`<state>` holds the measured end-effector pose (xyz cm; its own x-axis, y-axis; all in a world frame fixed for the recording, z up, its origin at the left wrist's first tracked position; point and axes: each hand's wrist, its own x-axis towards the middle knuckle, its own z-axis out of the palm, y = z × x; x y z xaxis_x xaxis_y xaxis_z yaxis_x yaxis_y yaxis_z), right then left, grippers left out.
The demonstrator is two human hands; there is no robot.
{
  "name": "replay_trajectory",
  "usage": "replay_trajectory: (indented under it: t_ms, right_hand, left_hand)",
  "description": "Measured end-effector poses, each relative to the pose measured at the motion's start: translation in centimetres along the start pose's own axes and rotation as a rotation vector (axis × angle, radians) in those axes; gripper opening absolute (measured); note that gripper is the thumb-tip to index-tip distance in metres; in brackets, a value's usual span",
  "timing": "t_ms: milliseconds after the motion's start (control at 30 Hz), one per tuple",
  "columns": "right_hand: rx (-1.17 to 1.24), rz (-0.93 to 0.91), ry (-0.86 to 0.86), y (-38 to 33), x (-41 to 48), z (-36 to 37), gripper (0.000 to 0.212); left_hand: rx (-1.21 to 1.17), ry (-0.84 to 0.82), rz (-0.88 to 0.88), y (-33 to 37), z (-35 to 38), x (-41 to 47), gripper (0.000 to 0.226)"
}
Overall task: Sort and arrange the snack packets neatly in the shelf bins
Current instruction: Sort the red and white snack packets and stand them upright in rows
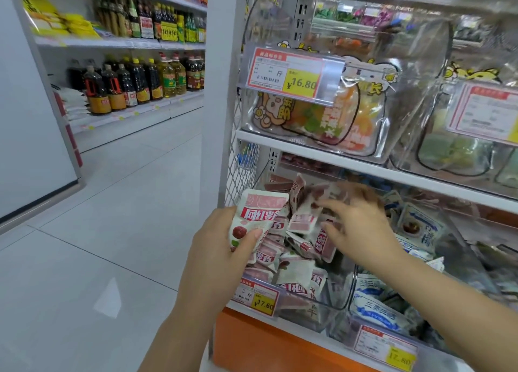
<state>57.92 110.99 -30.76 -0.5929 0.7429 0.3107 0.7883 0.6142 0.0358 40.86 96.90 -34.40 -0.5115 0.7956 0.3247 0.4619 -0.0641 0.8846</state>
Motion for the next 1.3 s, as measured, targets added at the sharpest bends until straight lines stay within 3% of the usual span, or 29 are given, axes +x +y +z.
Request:
replay_trajectory:
  t_ms: [67,167,233,333,500,600,733,967,1133,1300]
  right_hand:
    - [0.242,-0.164,-0.019,-1.1,-1.2,-0.9,0.024]
    - [0.481,-0.207,-0.525,-2.8,-2.0,-1.5,0.024]
    - [0.389,-0.227,-0.710,-2.8,-1.2,-0.7,0.028]
    - [0.203,-0.221,-0.752,-2.1,0.9,1.2,0.029]
    - [0.093,-0.247,-0.723,-1.6,2.9,2.8,0.045]
    - [0.065,-0.263,-0.866,-1.3,3.3,3.1,0.072]
    - [-0.025,-0.298,-1.015,-1.5,3.6,3.4,0.088]
    - [-0.130,-0.549,-0.870,-2.1,2.2,4.7,0.078]
    - [-0.106,-0.670,-0.692,-2.2,1.8,4.0,0.048]
    - [-0.021,-0.637,-0.513,-1.2,2.2,2.1,0.022]
  left_hand:
    - [0.003,0.003,0.007,0.0,0.0,0.0,0.013]
    - [0.012,0.017,0.028,0.0,0.1,0.0,0.013]
    - [0.015,0.024,0.035,0.0,0.1,-0.1,0.011]
    - [0.031,0.020,0.033,-0.1,0.2,-0.1,0.011]
    - [0.031,0.023,0.027,0.0,0.2,-0.1,0.012]
    - [0.023,0.029,0.016,-0.1,0.0,0.0,0.017]
    - [0.029,0.023,0.000,-0.1,-0.2,-0.1,0.020]
    - [0.058,0.023,0.007,-0.3,-0.4,-0.1,0.013]
    - [0.057,0.012,0.004,-0.1,0.1,0.1,0.023]
    - [0.040,0.019,0.014,0.2,0.5,0.1,0.012]
